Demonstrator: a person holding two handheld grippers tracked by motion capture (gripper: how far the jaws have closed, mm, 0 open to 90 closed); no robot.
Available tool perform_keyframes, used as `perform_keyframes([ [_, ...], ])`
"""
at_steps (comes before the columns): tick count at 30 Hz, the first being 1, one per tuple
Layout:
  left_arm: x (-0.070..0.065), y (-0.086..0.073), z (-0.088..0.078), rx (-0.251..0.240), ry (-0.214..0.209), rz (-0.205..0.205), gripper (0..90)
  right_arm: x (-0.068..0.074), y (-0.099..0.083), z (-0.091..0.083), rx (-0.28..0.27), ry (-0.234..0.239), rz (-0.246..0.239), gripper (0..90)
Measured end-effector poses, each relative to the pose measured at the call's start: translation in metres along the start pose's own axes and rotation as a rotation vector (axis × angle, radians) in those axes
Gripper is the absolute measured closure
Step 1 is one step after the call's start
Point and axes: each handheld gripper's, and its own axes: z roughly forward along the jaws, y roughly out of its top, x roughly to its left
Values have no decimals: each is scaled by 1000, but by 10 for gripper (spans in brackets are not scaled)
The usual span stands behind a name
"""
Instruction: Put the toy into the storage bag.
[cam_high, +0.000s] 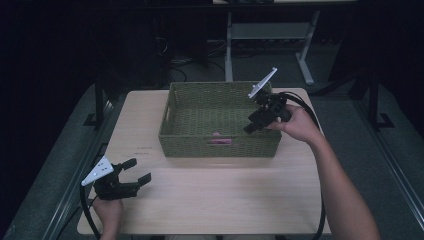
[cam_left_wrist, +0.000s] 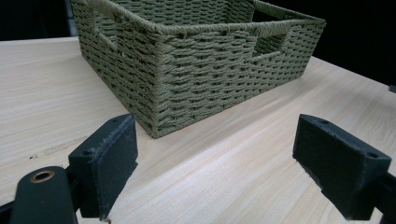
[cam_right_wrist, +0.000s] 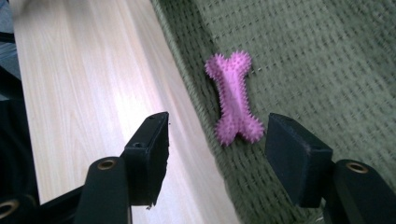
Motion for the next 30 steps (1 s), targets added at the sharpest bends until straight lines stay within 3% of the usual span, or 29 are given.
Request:
perform_keyframes([
  [20,-1,0,0,1,4,5,134,17,-41,-11,-35,-12,11,386],
  [30,-1,0,-1,2,4,3,134,25,-63,-4,-39,-17,21,383],
])
